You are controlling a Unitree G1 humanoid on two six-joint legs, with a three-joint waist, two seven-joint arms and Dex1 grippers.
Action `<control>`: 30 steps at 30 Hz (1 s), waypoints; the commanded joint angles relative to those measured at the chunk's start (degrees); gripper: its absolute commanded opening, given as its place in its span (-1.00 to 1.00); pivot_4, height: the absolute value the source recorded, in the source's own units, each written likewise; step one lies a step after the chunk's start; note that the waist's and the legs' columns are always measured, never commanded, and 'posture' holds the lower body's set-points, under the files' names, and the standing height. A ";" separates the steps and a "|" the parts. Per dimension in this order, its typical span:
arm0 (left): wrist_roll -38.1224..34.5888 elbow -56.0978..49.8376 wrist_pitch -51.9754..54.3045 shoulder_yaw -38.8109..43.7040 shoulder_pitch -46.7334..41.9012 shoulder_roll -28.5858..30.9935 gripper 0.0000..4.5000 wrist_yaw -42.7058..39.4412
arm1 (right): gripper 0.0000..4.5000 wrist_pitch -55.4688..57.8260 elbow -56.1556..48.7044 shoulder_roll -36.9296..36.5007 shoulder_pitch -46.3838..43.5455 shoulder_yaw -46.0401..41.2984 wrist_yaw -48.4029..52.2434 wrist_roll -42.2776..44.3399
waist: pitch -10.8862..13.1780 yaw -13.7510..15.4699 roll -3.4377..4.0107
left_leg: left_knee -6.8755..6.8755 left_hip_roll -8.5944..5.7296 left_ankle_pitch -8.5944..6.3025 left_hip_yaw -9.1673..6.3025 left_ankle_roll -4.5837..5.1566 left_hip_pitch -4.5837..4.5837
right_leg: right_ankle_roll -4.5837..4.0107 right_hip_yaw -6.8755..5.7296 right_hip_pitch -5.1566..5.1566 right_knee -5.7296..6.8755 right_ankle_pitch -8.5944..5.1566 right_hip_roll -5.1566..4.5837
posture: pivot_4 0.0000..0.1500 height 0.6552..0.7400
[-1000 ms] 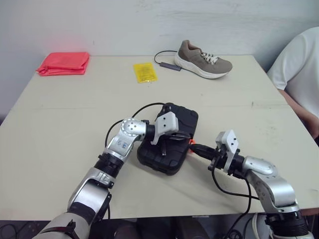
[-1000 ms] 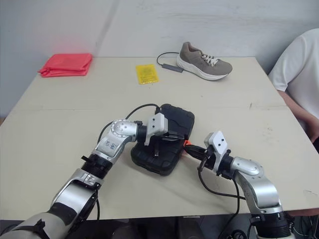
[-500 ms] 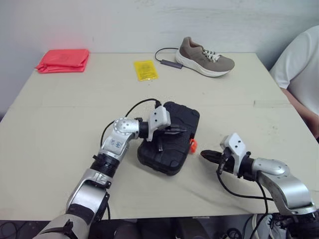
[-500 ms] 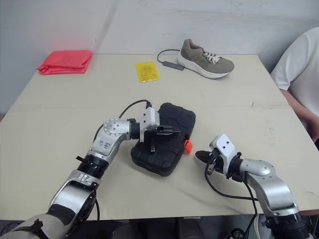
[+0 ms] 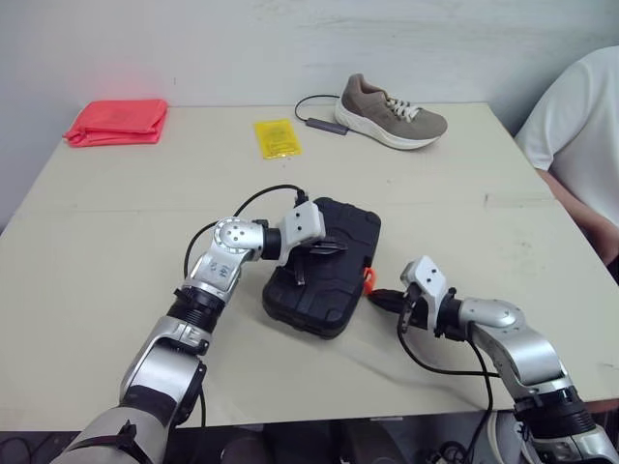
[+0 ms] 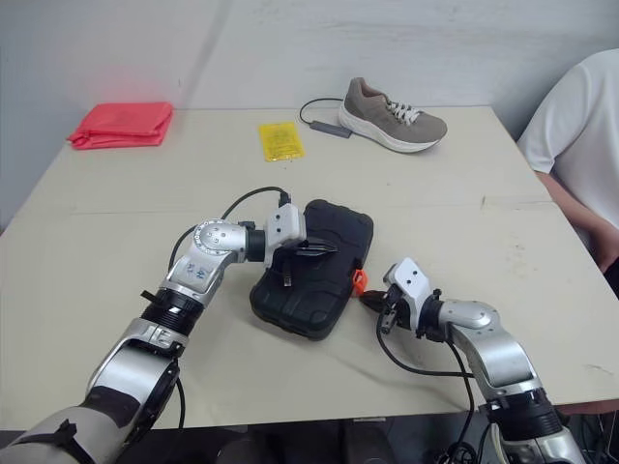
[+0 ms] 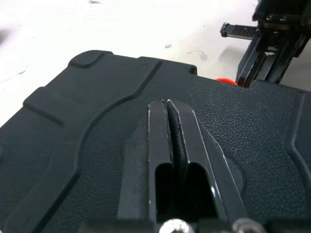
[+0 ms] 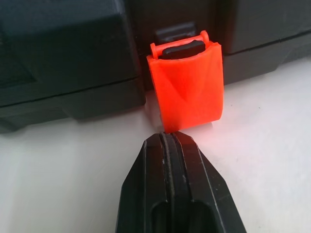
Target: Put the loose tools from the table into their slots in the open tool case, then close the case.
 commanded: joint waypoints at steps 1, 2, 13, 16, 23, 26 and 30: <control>2.75 4.65 1.89 -3.64 4.91 0.19 -0.97 -1.85 | -1.00 -3.60 2.99 -0.28 -2.23 1.17 0.32 -2.97 | -0.16 -0.05 -0.04 | 0.00 0.04 -0.01 0.02 -0.03 0.01 | -0.02 0.05 0.00 0.00 0.01 0.05 | 1.00 1.00; 2.79 4.60 1.90 -3.74 5.18 0.20 -0.97 -2.01 | -1.00 -4.98 3.65 -0.83 -2.53 1.92 1.28 -3.95 | -0.29 -0.09 -0.06 | 0.00 0.06 -0.02 0.08 -0.05 0.04 | -0.03 0.12 0.00 0.00 0.01 0.09 | 1.00 1.00; 2.70 3.94 2.16 -3.25 5.79 -0.47 -0.97 -2.04 | -1.00 0.37 -4.95 -10.09 -0.26 -1.10 8.44 -1.10 | -0.54 0.50 0.19 | -0.06 0.18 -0.13 0.18 -0.13 0.01 | -0.13 0.29 -0.11 -0.07 -0.04 0.16 | 1.00 1.00; 2.50 3.42 2.34 -3.14 6.23 -0.41 -0.97 -2.16 | -1.00 -0.40 -4.34 -10.56 0.36 -2.65 7.65 -1.29 | -0.54 0.37 0.18 | -0.04 0.20 -0.14 0.21 -0.13 0.02 | -0.13 0.31 -0.11 -0.07 -0.04 0.15 | 1.00 1.00; 2.42 3.22 2.43 -3.27 6.53 -0.49 -0.97 -2.47 | -1.00 -4.30 0.77 -5.21 -2.85 0.32 5.72 -3.67 | -0.55 0.39 0.22 | -0.05 0.18 -0.15 0.29 -0.14 0.05 | -0.15 0.35 -0.13 -0.06 -0.05 0.23 | 1.00 1.00; 2.44 3.30 2.44 -3.32 6.45 -0.61 -0.97 -2.53 | -1.00 -5.22 2.92 -3.24 -4.64 1.63 5.78 -4.58 | -0.56 0.38 0.23 | -0.04 0.18 -0.15 0.35 -0.14 0.03 | -0.14 0.37 -0.15 -0.07 -0.05 0.23 | 1.00 1.00; 2.46 3.59 2.34 -3.39 6.34 -0.72 -0.97 -2.67 | -1.00 -7.92 7.19 0.15 -7.58 2.83 4.80 -5.88 | -0.56 0.37 0.24 | -0.03 0.19 -0.15 0.39 -0.14 0.06 | -0.14 0.38 -0.15 -0.05 -0.05 0.24 | 1.00 1.00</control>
